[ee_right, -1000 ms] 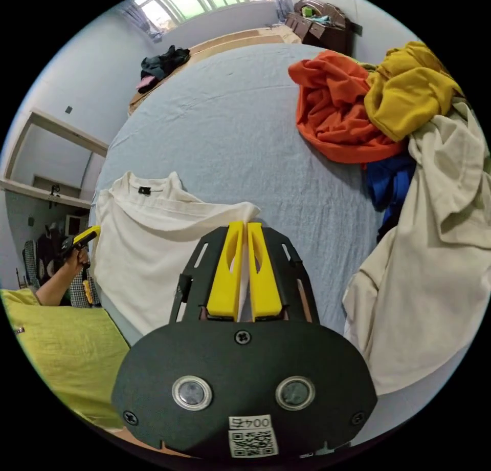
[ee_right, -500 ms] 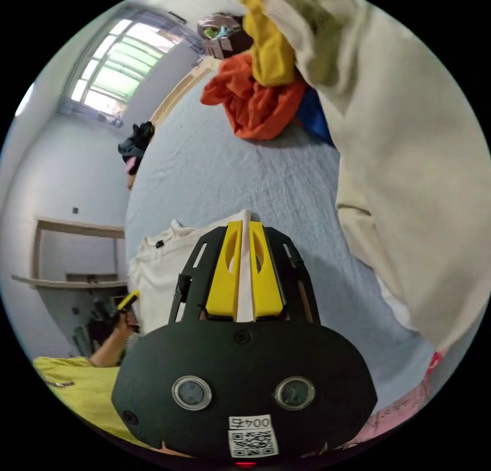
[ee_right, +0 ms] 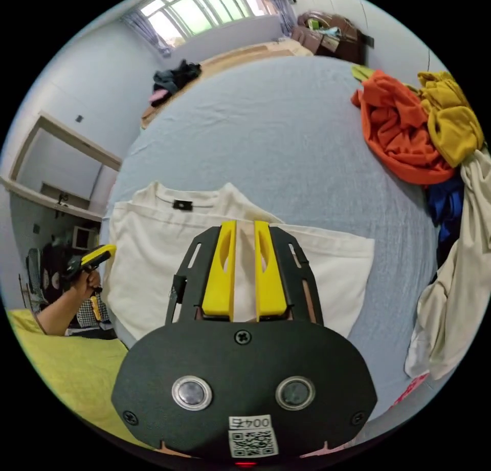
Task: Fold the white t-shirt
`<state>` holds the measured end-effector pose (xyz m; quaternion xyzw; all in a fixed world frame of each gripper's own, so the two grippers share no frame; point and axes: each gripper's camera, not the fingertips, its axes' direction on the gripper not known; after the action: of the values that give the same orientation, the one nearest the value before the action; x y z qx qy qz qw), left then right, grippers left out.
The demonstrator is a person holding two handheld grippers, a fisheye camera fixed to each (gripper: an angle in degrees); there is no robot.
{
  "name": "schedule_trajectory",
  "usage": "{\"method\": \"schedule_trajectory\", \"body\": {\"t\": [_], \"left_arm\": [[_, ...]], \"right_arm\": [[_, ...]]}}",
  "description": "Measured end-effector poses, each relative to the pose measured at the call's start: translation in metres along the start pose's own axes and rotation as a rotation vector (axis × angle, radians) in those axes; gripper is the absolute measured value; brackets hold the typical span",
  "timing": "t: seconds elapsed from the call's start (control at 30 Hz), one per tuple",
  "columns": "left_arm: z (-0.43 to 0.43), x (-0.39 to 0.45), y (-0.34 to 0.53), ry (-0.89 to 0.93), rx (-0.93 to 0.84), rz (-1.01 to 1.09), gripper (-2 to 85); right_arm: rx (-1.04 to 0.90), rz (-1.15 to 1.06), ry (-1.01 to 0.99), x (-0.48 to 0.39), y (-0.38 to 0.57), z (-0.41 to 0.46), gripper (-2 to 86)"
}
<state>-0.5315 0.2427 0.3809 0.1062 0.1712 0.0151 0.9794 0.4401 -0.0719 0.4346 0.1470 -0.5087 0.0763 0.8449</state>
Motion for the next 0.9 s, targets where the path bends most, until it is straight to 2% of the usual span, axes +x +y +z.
{"method": "schedule_trajectory", "body": {"t": [0.17, 0.27, 0.4, 0.6, 0.8, 0.9], "left_arm": [[-0.005, -0.003, 0.005, 0.006, -0.014, 0.008, 0.9], [-0.008, -0.008, 0.006, 0.029, -0.031, -0.008, 0.8], [-0.015, -0.018, 0.007, 0.1, -0.088, -0.052, 0.7], [-0.062, -0.009, 0.059, 0.145, 0.001, -0.094, 0.3], [-0.064, 0.028, 0.121, 0.086, -0.059, -0.099, 0.2], [-0.059, 0.035, 0.137, 0.131, -0.05, -0.202, 0.3]], "right_arm": [[0.025, 0.008, -0.037, 0.011, 0.016, -0.048, 6.3], [0.052, -0.003, -0.062, 0.02, 0.065, -0.087, 5.8], [0.035, 0.088, -0.118, 0.053, 0.167, -0.113, 6.1], [0.036, 0.235, -0.2, 0.086, 0.305, -0.112, 6.9], [0.01, 0.118, -0.102, 0.065, 0.351, -0.098, 7.4], [0.012, 0.05, -0.067, 0.056, 0.354, -0.095, 7.6]]}}
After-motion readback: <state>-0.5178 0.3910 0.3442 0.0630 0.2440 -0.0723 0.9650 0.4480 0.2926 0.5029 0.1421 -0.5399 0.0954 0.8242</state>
